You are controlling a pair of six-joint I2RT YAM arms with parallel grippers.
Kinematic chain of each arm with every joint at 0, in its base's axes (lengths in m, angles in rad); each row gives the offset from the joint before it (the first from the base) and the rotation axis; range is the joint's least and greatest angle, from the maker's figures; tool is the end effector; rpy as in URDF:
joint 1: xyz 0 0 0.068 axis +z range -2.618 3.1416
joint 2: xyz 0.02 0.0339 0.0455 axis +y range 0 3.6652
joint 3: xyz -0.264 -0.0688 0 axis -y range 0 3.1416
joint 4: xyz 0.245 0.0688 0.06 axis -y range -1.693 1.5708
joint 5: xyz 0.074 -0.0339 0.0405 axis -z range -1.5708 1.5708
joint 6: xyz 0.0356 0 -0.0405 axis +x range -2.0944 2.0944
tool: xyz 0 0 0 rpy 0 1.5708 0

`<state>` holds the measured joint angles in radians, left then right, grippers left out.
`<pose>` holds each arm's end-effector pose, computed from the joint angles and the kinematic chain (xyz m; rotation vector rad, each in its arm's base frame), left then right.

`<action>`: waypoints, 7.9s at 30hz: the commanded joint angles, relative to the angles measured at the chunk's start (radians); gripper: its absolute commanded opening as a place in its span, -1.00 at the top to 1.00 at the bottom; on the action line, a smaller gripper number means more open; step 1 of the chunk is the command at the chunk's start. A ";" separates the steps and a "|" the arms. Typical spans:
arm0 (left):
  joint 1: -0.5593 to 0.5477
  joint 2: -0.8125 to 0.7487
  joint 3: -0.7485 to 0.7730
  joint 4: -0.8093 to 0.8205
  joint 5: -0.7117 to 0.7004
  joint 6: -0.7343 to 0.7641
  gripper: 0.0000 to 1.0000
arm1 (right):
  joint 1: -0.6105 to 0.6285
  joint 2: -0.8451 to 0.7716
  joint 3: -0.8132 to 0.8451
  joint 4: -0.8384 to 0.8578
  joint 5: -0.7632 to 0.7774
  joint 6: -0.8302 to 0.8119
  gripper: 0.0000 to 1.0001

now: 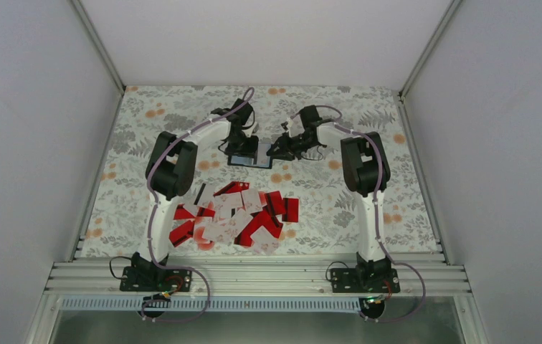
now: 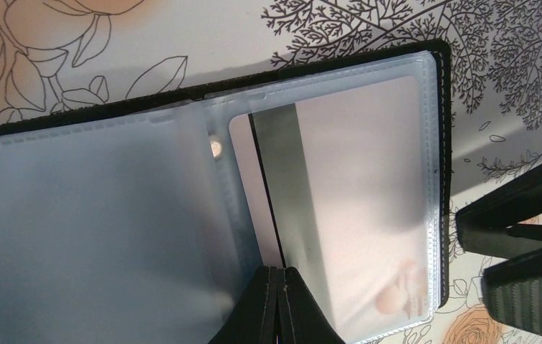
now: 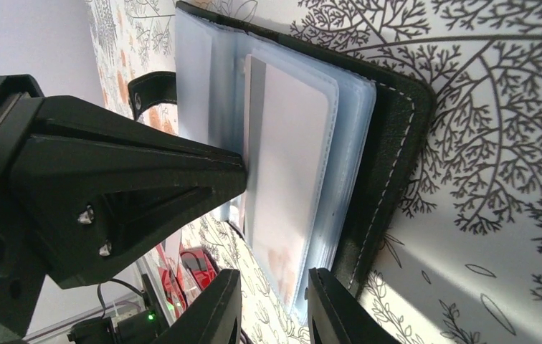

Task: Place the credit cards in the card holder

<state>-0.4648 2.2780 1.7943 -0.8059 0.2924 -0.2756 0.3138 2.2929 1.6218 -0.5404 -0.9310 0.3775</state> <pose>0.4122 -0.2182 0.1495 0.3381 2.9161 -0.5532 0.4260 0.1683 0.1171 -0.1638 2.7677 1.4748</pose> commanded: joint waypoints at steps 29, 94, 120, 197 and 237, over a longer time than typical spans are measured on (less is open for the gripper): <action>0.000 -0.012 -0.057 0.055 0.116 0.010 0.95 | 0.027 0.051 0.042 0.025 -0.035 0.034 0.61; 0.215 -0.776 -0.673 0.091 -0.012 -0.054 0.94 | 0.196 0.243 0.399 -0.093 -0.132 0.107 0.39; 0.146 -1.123 -0.812 0.020 -0.249 0.021 -1.00 | 0.208 -0.636 -0.255 -0.003 0.578 -0.215 -0.34; 0.027 -0.370 -0.739 -0.026 -0.316 0.000 -0.08 | 0.099 -0.725 -0.350 0.073 0.647 -0.015 -0.99; 0.014 -0.618 -0.476 0.032 0.013 0.028 -0.06 | 0.094 -0.401 -0.069 -0.009 -0.020 0.020 -0.88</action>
<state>-0.4393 1.6966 1.2816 -0.8455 0.1947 -0.2649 0.4110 1.8484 1.5078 -0.5175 -0.7204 0.4088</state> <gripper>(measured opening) 0.530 0.957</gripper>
